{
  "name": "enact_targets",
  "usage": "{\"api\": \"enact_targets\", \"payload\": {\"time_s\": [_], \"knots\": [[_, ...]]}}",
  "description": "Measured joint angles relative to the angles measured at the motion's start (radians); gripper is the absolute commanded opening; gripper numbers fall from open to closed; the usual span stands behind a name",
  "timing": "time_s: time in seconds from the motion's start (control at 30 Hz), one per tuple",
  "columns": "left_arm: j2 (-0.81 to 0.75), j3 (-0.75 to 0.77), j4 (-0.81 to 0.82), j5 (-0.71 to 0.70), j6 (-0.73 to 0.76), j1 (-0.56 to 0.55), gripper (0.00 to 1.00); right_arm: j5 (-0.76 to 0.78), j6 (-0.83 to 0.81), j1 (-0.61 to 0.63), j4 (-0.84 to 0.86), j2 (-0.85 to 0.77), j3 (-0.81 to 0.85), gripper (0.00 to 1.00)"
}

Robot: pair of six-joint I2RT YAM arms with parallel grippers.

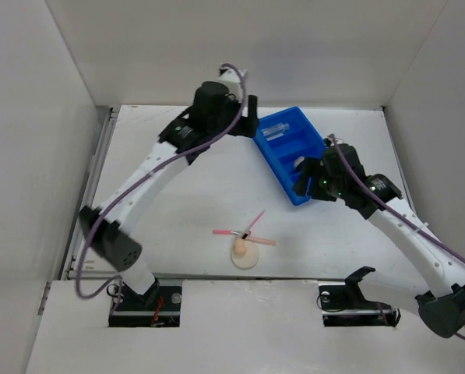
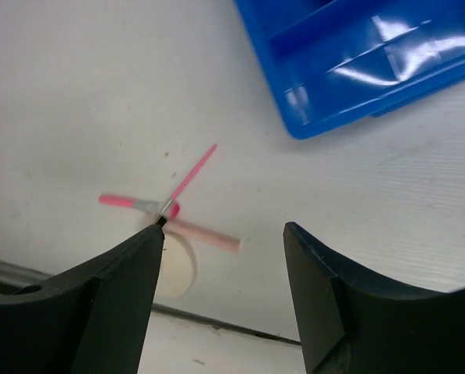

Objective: Organize the makeup

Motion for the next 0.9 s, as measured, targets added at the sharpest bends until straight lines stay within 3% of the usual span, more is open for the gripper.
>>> {"api": "enact_targets", "payload": {"time_s": [0.17, 0.27, 0.3, 0.43, 0.6, 0.77, 0.9], "knots": [[-0.307, -0.125, -0.213, -0.295, -0.142, 0.016, 0.74, -0.004, 0.012, 0.214, 0.057, 0.109, -0.026, 0.71], [-0.416, -0.246, -0.341, -0.425, -0.234, 0.031, 0.74, -0.008, 0.018, 0.346, 0.11, 0.204, -0.048, 0.85], [-0.448, -0.314, -0.419, -0.468, -0.272, 0.034, 0.74, -0.027, 0.019, 0.402, 0.139, 0.246, -0.063, 0.85], [-0.496, -0.431, -0.512, -0.506, -0.324, 0.034, 0.74, -0.094, 0.019, 0.52, 0.203, 0.34, -0.077, 0.85], [-0.552, -0.443, -0.56, -0.536, -0.354, 0.034, 0.74, -0.146, 0.022, 0.643, 0.269, 0.467, -0.077, 0.85], [-0.607, -0.443, -0.568, -0.557, -0.367, 0.034, 0.74, -0.154, 0.03, 0.663, 0.303, 0.551, -0.067, 0.72], [-0.613, -0.452, -0.571, -0.566, -0.372, 0.034, 0.74, -0.129, 0.038, 0.659, 0.307, 0.588, -0.053, 0.69]]}}
